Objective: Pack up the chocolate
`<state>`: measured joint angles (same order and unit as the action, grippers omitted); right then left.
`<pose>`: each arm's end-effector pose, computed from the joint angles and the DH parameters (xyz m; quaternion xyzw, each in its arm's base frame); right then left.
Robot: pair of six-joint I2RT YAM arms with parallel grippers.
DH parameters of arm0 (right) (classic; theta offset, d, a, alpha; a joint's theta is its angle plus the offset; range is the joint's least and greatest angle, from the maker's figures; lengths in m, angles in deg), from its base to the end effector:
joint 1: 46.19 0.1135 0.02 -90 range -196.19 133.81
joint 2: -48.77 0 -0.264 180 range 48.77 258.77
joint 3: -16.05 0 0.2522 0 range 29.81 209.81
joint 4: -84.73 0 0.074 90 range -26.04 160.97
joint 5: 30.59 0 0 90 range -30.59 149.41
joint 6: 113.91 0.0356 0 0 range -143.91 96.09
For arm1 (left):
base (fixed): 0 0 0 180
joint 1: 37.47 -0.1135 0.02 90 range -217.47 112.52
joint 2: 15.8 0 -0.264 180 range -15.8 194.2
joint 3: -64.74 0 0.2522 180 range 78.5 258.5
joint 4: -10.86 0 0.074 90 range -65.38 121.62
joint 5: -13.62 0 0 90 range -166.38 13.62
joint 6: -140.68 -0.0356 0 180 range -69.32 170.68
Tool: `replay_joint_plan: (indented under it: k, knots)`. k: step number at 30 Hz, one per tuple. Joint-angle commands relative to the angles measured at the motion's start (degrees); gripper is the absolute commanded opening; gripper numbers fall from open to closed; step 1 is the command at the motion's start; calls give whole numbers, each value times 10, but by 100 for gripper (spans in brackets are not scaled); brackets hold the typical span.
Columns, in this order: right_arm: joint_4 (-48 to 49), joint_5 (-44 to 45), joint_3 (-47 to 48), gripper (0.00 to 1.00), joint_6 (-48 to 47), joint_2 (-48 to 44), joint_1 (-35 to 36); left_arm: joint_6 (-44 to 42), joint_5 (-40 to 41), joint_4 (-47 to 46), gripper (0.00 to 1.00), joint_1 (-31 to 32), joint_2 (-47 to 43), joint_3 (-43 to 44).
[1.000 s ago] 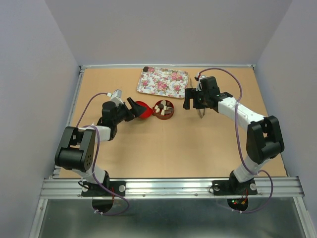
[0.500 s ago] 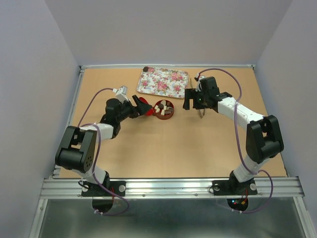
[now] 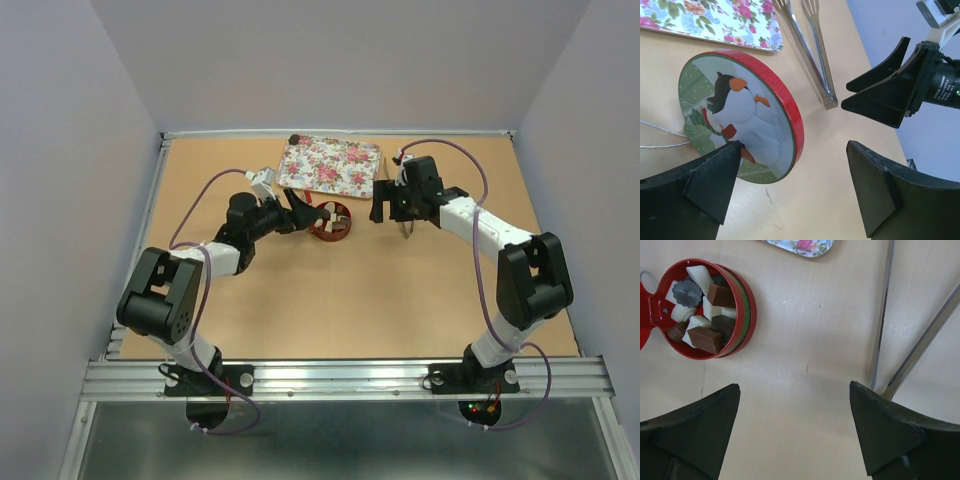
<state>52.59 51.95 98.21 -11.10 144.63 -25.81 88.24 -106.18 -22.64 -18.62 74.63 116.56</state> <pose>0.3435 0.1325 0.2380 -0.0854 0.9211 0.1649 0.3423 0.3005 -0.1213 0.2108 0.0553 0.7318 -0.4755 0.4851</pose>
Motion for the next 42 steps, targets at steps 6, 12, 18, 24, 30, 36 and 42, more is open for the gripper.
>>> replay_joint_plan:
  k: [6,12,18,24,30,36,42]
  knots:
    - [24,21,-25,95,-12,-39,2,-14,-10,-26,98,38,34,53]
    - [20,33,-35,95,-16,-55,2,-6,-14,-34,98,74,68,87]
    - [17,34,-36,95,-17,-54,3,-2,-15,-42,98,86,66,89]
    - [18,23,-23,95,-15,-43,2,-6,-8,-36,98,84,51,87]
    - [18,3,10,95,-15,-15,4,-23,12,-19,98,84,24,90]
    - [19,-12,62,95,-8,33,20,-72,76,59,98,84,-8,113]
    - [23,-11,112,94,-3,79,33,-81,91,75,98,84,-16,116]
